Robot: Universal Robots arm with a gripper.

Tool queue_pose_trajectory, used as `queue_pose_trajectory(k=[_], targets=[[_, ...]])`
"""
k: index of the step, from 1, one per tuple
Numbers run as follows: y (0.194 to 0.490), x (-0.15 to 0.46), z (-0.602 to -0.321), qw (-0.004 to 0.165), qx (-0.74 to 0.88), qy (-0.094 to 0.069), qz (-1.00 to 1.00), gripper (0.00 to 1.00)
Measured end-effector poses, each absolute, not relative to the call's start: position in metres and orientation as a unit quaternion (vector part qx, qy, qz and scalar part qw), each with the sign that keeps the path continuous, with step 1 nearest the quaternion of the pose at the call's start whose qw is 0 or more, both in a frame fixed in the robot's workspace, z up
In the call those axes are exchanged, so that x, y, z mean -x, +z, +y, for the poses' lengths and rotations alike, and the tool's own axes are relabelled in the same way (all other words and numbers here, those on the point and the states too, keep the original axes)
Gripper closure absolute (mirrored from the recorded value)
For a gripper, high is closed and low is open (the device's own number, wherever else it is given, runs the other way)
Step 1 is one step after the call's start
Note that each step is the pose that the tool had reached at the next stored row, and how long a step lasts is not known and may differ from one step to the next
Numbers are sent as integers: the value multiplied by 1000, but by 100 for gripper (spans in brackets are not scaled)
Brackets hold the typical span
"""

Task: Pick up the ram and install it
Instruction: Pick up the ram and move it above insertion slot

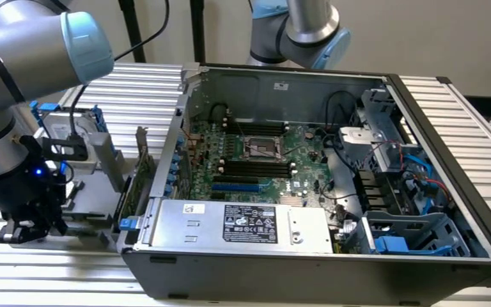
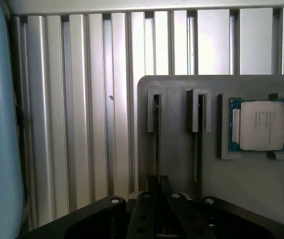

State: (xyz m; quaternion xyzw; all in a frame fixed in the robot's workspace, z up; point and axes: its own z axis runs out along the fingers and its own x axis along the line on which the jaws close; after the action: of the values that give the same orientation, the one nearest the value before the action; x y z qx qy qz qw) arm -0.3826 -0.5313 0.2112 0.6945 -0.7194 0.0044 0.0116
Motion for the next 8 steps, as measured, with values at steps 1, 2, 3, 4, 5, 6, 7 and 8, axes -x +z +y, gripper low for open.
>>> queue_pose_trajectory(k=[1, 2, 3, 4, 5, 6, 7, 8], targets=[[216, 383, -531, 12, -694, 4, -719, 86], [220, 383, -531, 12, -694, 4, -719, 86], [225, 383, -531, 12, -694, 4, -719, 86], [229, 383, -531, 12, -694, 4, -719, 86], [234, 383, -531, 12, -694, 4, -719, 86], [238, 382, -531, 12, -694, 4, -719, 86], [243, 382, -531, 12, -694, 4, -719, 86], [247, 382, -531, 12, -695, 4, -719, 86]])
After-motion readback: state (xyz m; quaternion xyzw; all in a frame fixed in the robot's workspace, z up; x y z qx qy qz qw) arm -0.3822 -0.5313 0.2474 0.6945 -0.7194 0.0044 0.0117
